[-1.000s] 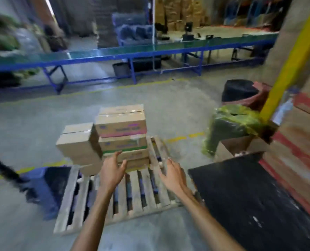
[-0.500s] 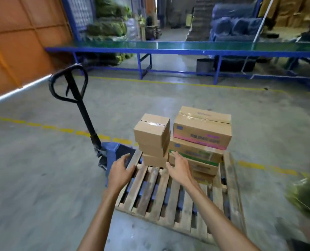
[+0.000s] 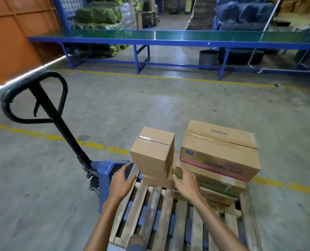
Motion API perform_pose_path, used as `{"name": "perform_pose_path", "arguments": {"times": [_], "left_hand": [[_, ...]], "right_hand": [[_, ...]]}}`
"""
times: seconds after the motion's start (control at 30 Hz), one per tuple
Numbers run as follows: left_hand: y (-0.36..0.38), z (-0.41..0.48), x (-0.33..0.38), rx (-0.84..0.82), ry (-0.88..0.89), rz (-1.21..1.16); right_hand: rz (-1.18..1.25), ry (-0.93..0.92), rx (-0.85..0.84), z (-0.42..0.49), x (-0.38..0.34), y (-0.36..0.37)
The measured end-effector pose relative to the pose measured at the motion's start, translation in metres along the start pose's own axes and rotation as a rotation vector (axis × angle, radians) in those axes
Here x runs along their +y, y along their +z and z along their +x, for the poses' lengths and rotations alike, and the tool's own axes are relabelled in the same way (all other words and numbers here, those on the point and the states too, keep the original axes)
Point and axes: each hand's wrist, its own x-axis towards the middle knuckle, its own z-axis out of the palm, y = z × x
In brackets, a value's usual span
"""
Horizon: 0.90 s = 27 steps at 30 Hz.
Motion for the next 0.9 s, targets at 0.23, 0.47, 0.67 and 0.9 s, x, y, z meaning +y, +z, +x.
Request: {"name": "perform_pose_path", "arguments": {"times": [0.23, 0.47, 0.67, 0.9], "left_hand": [[0.024, 0.185, -0.011, -0.101, -0.09, 0.023], [0.072, 0.388, -0.045, -0.242, -0.203, 0.082], [0.13, 0.51, -0.109, -0.337, -0.373, 0.008], [0.192, 0.564, -0.188, -0.459, -0.535, -0.131]], "right_hand": [[0.026, 0.113, -0.059, 0.151, -0.008, 0.048], [0.165, 0.316, -0.05, 0.319, -0.004, 0.111], [0.337, 0.635, 0.04, 0.423, 0.04, 0.174], [0.607, 0.816, 0.102, 0.454, 0.095, 0.244]]}}
